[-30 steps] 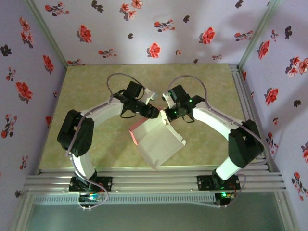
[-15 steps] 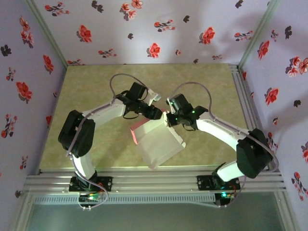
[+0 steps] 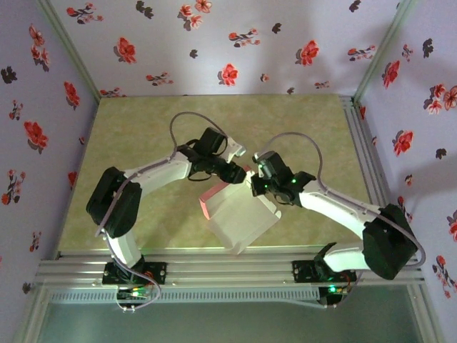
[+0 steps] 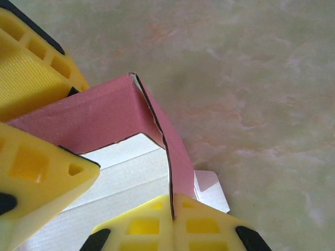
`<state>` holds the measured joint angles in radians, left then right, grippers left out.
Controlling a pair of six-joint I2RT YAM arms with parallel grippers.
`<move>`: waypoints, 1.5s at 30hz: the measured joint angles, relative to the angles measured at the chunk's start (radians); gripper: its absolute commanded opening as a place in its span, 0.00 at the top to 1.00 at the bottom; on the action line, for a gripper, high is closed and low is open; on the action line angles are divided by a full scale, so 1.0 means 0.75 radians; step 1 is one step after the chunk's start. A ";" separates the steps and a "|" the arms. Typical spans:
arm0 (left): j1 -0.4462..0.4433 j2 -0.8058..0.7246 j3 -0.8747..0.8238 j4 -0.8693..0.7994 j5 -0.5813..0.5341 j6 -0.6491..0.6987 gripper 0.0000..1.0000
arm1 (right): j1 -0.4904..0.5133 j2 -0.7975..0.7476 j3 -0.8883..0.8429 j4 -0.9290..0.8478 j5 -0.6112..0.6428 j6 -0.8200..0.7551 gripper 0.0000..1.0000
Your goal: Fold the paper box
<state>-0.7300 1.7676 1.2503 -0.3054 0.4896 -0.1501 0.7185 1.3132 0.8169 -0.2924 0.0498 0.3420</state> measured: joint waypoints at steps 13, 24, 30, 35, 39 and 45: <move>-0.071 -0.003 -0.005 0.013 -0.108 0.002 0.59 | 0.000 -0.062 -0.102 0.043 0.000 0.045 0.88; -0.107 -0.001 -0.005 0.012 -0.137 0.001 0.59 | 0.002 -0.093 -0.149 0.010 0.001 0.048 0.81; -0.120 0.007 -0.004 0.011 -0.142 0.005 0.60 | 0.002 -0.167 -0.148 -0.016 -0.007 0.031 0.69; -0.128 0.018 0.000 0.008 -0.147 0.006 0.59 | -0.035 -0.224 -0.130 -0.063 -0.044 0.002 0.64; -0.129 0.020 0.003 0.004 -0.150 0.006 0.59 | -0.103 -0.276 -0.109 -0.096 -0.113 -0.012 0.65; -0.129 0.020 0.009 -0.008 -0.152 0.010 0.60 | -0.276 -0.382 -0.073 -0.132 -0.242 -0.002 0.79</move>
<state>-0.8268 1.7828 1.2568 -0.3111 0.3759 -0.1425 0.5117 1.0267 0.7620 -0.3916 -0.1314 0.3408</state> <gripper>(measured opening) 0.405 0.242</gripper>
